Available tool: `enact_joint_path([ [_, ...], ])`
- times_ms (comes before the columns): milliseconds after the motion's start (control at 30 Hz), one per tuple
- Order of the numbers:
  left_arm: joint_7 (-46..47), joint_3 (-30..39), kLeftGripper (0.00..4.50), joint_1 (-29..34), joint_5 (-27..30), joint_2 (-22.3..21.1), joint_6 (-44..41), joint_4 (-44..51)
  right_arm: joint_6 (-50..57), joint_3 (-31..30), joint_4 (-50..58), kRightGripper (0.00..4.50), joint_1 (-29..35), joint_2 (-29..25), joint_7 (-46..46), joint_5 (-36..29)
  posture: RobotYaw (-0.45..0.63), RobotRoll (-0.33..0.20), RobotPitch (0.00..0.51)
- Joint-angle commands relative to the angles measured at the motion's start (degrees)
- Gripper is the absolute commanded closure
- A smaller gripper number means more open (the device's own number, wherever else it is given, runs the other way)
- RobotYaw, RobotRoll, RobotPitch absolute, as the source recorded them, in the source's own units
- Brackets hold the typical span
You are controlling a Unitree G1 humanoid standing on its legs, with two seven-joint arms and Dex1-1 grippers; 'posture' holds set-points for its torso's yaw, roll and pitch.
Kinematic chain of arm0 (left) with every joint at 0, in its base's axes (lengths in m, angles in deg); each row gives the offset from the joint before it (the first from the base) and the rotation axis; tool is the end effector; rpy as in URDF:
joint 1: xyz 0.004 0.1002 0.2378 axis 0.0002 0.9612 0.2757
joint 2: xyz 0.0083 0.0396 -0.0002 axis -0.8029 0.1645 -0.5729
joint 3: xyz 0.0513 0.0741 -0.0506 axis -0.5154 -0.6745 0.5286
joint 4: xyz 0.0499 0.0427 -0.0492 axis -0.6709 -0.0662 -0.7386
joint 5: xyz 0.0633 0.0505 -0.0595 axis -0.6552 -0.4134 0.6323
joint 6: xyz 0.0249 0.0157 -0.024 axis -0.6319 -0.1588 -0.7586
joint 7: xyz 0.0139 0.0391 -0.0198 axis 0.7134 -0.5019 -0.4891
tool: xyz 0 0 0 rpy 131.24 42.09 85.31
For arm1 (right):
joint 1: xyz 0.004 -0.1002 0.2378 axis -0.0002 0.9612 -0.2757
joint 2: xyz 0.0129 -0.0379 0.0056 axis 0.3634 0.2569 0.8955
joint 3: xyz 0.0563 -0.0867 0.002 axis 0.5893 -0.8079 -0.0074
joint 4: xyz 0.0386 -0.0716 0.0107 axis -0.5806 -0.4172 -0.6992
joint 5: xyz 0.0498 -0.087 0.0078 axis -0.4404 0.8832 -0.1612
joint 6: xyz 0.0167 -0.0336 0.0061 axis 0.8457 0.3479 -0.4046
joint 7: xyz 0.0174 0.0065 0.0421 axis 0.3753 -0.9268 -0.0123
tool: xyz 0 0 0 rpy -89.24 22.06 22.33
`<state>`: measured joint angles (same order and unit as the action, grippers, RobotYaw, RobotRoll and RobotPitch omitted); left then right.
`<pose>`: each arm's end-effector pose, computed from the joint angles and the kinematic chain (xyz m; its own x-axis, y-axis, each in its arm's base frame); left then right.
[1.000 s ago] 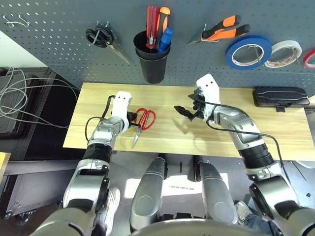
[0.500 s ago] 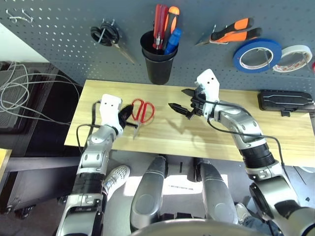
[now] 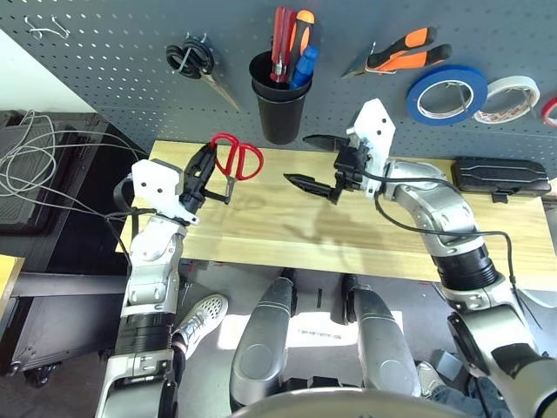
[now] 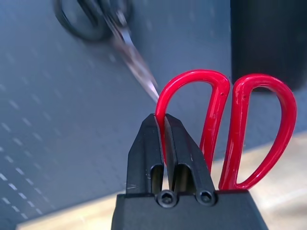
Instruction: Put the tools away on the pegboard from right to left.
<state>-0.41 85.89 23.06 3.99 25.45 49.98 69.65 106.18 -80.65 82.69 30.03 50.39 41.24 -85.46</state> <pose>0.2363 0.2475 0.1269 0.8724 -0.2331 0.4295 0.1056 0.9480 0.3001 0.2850 -0.1193 0.1999 0.3883 0.9214 0.0138 -0.8859 0.3774 -0.2698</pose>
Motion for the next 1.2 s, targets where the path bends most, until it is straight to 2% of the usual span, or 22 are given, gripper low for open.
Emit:
enact_joint_path([
  [33, 0.1, 0.99, 4.48, -0.41, 0.63, -0.95, 2.12, 0.75, 2.51, 0.58, 2.13, 0.0, -1.14, -0.07, -0.33, -2.69, 0.13, 0.0, 0.367],
  [333, 1.0, 1.89, 4.48, -1.25, 0.26, -2.73, 5.04, 1.32, 4.95, 2.98, 2.77, 0.0, -6.21, -0.37, -1.0, -7.68, 0.13, 0.0, 0.36],
  [533, 1.15, 1.76, 4.48, -1.22, -0.11, -4.03, 4.45, 3.9, 4.61, 3.84, 1.63, 0.0, -8.64, -0.04, -0.41, -8.49, 0.14, 0.0, 0.356],
  [1200, 2.69, 3.38, 4.48, -4.83, 1.1, -6.28, 4.24, 4.57, 2.89, 2.18, -0.41, 0.0, -5.8, -1.32, 0.12, -5.5, 0.14, 0.0, 0.341],
])
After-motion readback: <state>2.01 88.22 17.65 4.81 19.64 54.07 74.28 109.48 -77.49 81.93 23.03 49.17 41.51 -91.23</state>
